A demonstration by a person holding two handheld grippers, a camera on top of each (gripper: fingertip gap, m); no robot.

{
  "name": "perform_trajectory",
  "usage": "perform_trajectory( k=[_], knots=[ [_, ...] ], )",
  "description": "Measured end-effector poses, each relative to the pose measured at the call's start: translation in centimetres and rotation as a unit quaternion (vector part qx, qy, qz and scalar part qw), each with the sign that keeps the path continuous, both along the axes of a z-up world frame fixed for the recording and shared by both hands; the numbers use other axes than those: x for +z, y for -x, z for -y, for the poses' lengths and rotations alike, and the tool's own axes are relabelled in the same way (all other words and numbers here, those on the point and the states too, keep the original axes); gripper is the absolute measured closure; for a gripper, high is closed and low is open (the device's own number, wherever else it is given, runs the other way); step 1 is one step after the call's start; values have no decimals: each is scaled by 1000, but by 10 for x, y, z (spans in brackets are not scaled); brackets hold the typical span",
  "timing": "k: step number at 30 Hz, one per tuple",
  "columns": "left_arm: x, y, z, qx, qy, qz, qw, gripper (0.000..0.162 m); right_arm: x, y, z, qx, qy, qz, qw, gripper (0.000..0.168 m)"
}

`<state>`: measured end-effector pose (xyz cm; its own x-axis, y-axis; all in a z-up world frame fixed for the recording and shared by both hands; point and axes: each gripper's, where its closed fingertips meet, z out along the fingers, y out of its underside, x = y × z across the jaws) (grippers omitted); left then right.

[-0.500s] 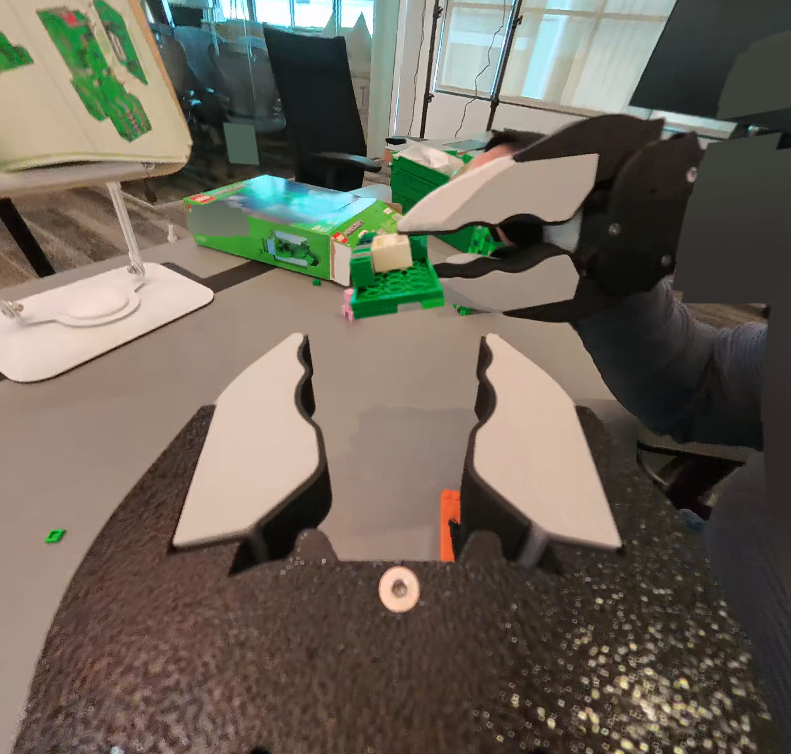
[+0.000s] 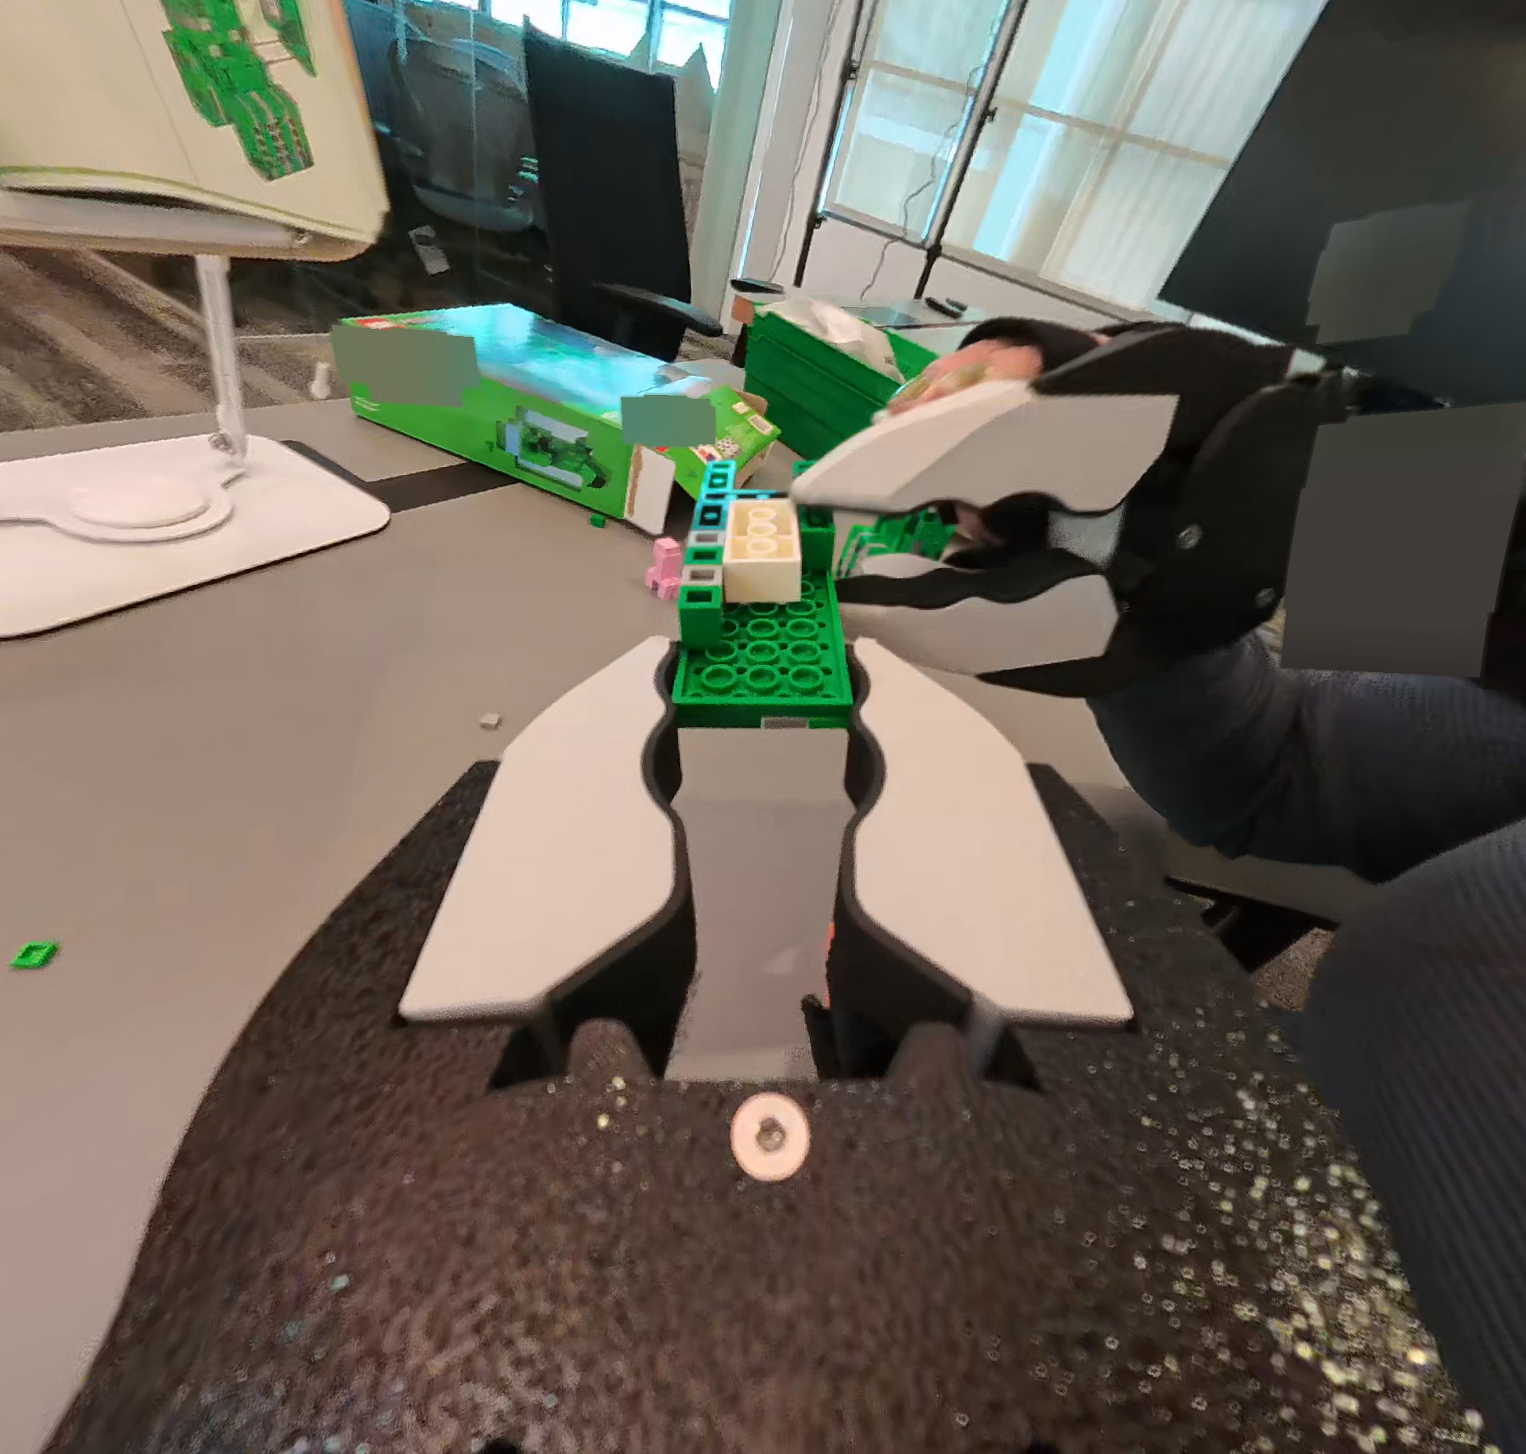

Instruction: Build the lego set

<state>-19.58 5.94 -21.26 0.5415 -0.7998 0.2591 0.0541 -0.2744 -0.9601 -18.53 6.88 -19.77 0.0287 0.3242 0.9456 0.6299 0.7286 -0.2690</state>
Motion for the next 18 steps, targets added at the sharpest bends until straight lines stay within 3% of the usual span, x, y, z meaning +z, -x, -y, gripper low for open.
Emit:
perform_trajectory(
  k=[4, 8, 10, 13, 18],
  knots=[
    [-3, 19, -9, 10, 8, 21, 1000, 126, 7, -2, -3, 12, 56, -62, 996, 133],
    [-6, 38, -17, 8, 6, 43, 999, 126, -1, -2, -13, 25, 93, -104, 990, 133],
    [-8, 46, -23, 3, -13, 51, 999, 126, 3, -2, -24, 40, 89, -166, 981, 134],
    [-20, 67, -49, 30, -76, 25, 996, 126, 4, -9, -59, 46, 126, -297, 946, 143],
    [-57, 101, -108, 84, -166, -49, 981, 126, -34, -15, -148, -23, 184, -445, 876, 143]
  ],
)
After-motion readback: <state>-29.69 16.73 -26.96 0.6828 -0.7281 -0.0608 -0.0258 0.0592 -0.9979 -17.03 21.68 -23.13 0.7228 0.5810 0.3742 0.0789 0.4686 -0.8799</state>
